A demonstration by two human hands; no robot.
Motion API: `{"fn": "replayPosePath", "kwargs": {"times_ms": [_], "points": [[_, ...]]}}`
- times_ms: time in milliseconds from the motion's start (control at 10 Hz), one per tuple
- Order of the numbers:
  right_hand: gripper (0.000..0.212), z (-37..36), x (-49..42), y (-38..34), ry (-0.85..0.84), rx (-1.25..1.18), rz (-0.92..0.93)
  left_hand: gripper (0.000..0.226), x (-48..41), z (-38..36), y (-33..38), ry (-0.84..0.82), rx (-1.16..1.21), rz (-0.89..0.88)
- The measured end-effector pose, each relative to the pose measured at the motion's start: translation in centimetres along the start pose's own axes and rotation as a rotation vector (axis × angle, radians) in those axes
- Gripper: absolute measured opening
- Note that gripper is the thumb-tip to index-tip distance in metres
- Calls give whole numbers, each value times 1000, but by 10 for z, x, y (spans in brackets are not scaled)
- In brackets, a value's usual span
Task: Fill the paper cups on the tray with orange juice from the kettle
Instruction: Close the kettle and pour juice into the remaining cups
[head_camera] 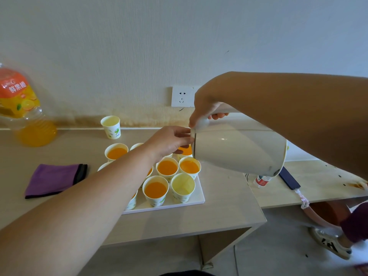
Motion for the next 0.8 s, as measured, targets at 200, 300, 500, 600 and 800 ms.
{"fn": "replayPosePath", "kwargs": {"times_ms": [200,300,500,600,800], "points": [[51,0,6,-2,38,30,-14,33,2,0,-1,-7,9,2],[50,0,9,0,60,72,-16,30,2,0,0,-8,21,2],[49,-1,10,1,61,47,17,32,2,1,0,-5,12,1],[47,-2,12,1,31,102,4,33,1,2,0,-4,6,-3],[50,-4,20,5,47,140,25,28,2,1,-1,-12,0,-14]]}}
Point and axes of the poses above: each hand's wrist, its own x-axis away from the middle knuckle, its own z-axis out of the back of the hand, y = z × x, the point moved 4 cm from there along -x, towards the middle knuckle, and after that the axes turned 4 degrees about -z, right-handed, at the moved point
